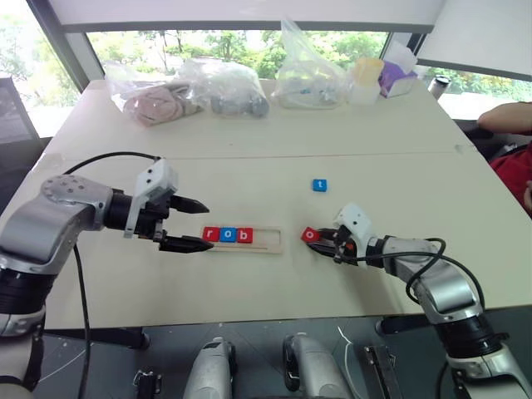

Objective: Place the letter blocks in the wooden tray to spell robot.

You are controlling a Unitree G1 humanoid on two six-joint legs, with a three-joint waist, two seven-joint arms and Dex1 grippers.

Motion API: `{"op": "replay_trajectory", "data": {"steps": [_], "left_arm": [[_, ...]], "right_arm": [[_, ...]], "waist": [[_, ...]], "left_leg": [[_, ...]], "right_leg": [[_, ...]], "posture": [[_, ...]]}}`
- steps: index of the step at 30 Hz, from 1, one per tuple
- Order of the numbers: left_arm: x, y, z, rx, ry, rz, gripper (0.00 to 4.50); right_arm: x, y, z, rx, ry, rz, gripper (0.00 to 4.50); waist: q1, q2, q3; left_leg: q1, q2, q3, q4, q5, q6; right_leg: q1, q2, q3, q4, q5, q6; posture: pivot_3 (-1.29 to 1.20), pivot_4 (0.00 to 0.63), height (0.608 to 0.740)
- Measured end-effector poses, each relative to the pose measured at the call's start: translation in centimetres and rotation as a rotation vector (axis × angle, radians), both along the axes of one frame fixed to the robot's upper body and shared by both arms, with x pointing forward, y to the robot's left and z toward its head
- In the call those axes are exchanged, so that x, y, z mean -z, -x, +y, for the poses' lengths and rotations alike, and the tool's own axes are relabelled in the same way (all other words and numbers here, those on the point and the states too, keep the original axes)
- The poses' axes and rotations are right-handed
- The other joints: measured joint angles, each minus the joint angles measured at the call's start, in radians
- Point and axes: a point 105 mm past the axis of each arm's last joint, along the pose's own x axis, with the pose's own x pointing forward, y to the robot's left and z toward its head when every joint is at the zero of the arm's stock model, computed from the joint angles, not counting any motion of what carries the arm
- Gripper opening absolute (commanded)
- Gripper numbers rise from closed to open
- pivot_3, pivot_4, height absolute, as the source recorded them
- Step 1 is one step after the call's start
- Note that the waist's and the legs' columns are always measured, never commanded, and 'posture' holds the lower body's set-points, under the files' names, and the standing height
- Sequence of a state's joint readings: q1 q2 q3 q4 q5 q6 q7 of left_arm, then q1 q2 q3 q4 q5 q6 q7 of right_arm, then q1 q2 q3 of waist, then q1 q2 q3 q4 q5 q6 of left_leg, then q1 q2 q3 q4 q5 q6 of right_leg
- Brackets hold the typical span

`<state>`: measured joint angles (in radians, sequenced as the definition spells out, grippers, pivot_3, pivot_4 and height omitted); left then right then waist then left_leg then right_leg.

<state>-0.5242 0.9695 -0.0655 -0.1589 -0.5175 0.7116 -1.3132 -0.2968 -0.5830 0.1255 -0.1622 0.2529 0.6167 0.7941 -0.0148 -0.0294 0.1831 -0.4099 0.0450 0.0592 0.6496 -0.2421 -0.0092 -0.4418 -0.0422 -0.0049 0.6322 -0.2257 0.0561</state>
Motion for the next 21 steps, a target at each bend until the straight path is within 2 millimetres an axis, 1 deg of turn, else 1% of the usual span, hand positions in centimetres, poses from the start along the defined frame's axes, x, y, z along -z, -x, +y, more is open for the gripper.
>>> {"op": "replay_trajectory", "data": {"steps": [2, 6, 7, 8, 9, 11, 13, 16, 21], "left_arm": [[0.1, -0.1, 0.2, -0.008, -0.009, -0.003, 4.50], [0.9, -0.4, 1.4, -0.040, -0.075, -0.018, 4.50], [1.2, -0.5, 1.7, -0.047, -0.089, -0.017, 4.50], [1.6, -0.5, 1.9, -0.058, -0.098, -0.009, 4.50], [2.1, -0.5, 2.2, -0.072, -0.103, 0.002, 4.50], [2.5, -0.3, 2.2, -0.078, -0.102, 0.012, 4.50], [2.6, -0.1, 2.2, -0.078, -0.103, 0.013, 4.50], [3.0, 0.4, 2.3, -0.096, -0.096, 0.015, 4.50], [3.0, 0.6, 2.6, -0.136, -0.087, 0.008, 4.50]], "right_arm": [[-1.6, -0.7, 1.3, -0.043, -0.012, -0.038, 1.12], [-5.6, -1.3, 5.0, -0.211, 0.004, -0.137, 1.12], [-5.9, -1.4, 5.6, -0.238, 0.010, -0.147, 1.12], [-6.0, -1.5, 6.3, -0.260, 0.024, -0.148, 1.12], [-5.6, -1.7, 7.2, -0.283, 0.034, -0.134, 1.12], [-4.7, -1.6, 8.6, -0.323, 0.052, -0.101, 1.12], [-3.7, -1.3, 8.9, -0.355, 0.082, -0.074, 1.12], [-2.4, -0.9, 8.9, -0.407, 0.136, -0.033, 1.12], [-1.9, -0.1, 9.3, -0.475, 0.162, -0.018, 1.12]], "waist": [[-0.004, 0.000, 0.000], [-0.002, 0.000, 0.000], [0.000, 0.000, 0.000], [0.002, 0.000, 0.000], [0.003, 0.000, 0.000], [0.004, 0.000, 0.000], [0.004, 0.000, 0.000], [0.002, 0.000, 0.000], [0.003, 0.000, 0.000]], "left_leg": [[0.000, 0.000, 0.000, 0.000, 0.000, 0.000], [0.000, 0.001, -0.001, 0.000, 0.000, 0.000], [0.000, 0.002, -0.001, -0.001, 0.000, 0.000], [0.000, 0.002, 0.000, -0.001, 0.000, 0.000], [0.000, 0.002, 0.000, -0.001, 0.000, 0.000], [-0.001, 0.002, 0.000, 0.000, 0.000, 0.000], [-0.001, 0.001, 0.001, 0.000, 0.000, 0.000], [-0.001, 0.000, 0.003, 0.001, 0.000, 0.000], [-0.001, 0.000, 0.002, 0.002, 0.000, 0.000]], "right_leg": [[0.000, 0.001, 0.000, 0.000, 0.000, 0.000], [-0.001, 0.002, 0.000, 0.001, 0.000, -0.001], [-0.001, 0.002, 0.000, 0.001, 0.000, -0.001], [-0.001, 0.002, 0.000, 0.001, 0.000, -0.001], [-0.001, 0.002, 0.000, 0.001, 0.000, -0.001], [-0.001, 0.001, 0.000, 0.001, 0.000, -0.001], [-0.001, -0.001, 0.000, 0.000, 0.000, 0.000], [-0.001, -0.003, 0.001, 0.000, 0.000, 0.000], [-0.001, -0.002, 0.000, 0.002, 0.000, 0.000]], "posture": [[0.00, 0.150, 0.740], [0.00, 0.150, 0.740], [0.00, 0.150, 0.740], [0.00, 0.150, 0.740], [0.00, 0.150, 0.740], [0.00, 0.150, 0.740], [0.00, 0.150, 0.740], [0.00, 0.150, 0.740], [0.00, 0.150, 0.740]]}}
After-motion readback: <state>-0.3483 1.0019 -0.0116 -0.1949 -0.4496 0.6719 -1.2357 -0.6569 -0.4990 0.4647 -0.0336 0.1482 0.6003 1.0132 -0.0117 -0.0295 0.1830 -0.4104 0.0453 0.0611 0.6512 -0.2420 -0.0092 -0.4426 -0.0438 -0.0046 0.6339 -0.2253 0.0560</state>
